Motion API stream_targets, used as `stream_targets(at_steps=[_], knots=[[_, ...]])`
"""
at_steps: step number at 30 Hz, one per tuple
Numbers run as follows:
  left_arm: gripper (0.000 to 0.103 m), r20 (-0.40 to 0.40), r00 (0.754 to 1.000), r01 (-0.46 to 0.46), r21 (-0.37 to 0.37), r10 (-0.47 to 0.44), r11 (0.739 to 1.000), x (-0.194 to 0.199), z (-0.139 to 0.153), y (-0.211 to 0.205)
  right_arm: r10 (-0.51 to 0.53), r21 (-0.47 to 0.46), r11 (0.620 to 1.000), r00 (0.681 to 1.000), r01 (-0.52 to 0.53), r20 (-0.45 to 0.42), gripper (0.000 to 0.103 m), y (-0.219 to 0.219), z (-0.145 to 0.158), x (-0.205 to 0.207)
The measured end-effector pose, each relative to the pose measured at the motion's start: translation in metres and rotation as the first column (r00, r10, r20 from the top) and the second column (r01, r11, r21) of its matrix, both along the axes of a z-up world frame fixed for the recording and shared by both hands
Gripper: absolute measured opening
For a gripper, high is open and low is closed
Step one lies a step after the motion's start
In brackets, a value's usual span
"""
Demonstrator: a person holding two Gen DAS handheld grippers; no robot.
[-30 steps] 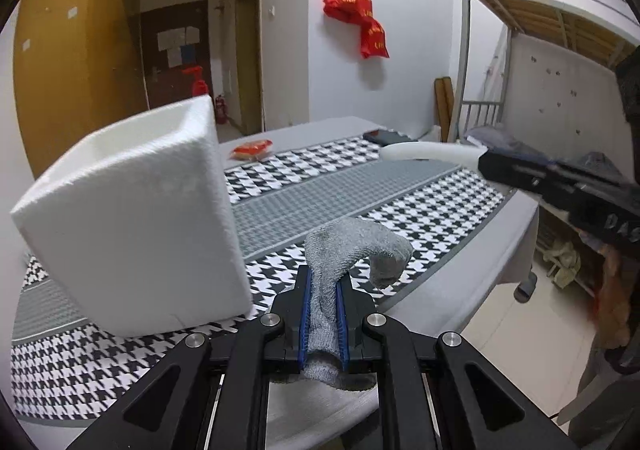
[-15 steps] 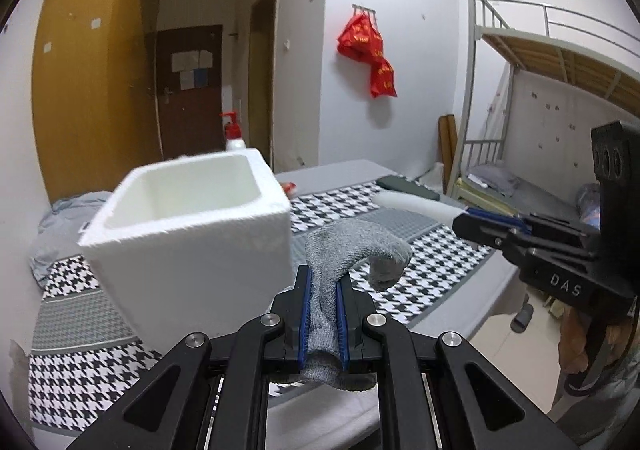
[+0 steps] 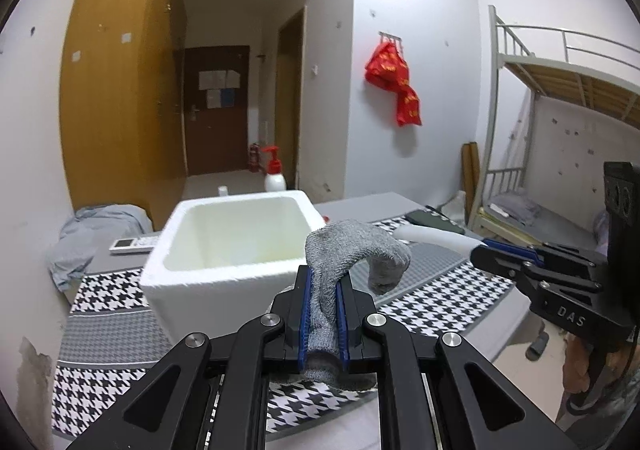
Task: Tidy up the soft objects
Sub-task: 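Carry the roller and sock over the foam box with both tools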
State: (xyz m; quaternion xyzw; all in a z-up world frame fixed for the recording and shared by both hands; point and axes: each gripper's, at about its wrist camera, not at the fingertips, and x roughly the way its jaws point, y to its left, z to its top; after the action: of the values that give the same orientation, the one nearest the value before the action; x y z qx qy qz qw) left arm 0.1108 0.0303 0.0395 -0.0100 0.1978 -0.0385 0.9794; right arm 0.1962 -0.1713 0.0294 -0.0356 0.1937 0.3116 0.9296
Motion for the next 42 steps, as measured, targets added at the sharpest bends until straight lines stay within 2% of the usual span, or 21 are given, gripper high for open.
stream_targets(at_steps=[11, 17, 29, 42], knots=[[0.012, 0.004, 0.998, -0.059, -0.051, 0.059, 0.997, 0.008, 0.012, 0.022, 0.032, 0.000, 0.999, 0.999, -0.032, 0.030, 0.018, 0.016, 0.009, -0.001], [0.012, 0.012, 0.998, -0.067, -0.046, 0.068, 0.997, 0.007, 0.017, 0.031, 0.048, -0.005, 0.999, 0.998, -0.048, 0.041, 0.018, 0.028, 0.014, 0.002], [0.012, 0.032, 0.989, -0.146, -0.039, 0.147, 0.989, 0.005, 0.026, 0.060, 0.105, -0.017, 0.994, 0.993, -0.104, 0.048, 0.018, 0.060, 0.022, 0.013], [0.012, 0.030, 0.968, -0.247, -0.031, 0.248, 0.969, -0.004, 0.023, 0.094, 0.179, -0.030, 0.984, 0.983, -0.178, 0.038, 0.018, 0.100, 0.024, 0.028]])
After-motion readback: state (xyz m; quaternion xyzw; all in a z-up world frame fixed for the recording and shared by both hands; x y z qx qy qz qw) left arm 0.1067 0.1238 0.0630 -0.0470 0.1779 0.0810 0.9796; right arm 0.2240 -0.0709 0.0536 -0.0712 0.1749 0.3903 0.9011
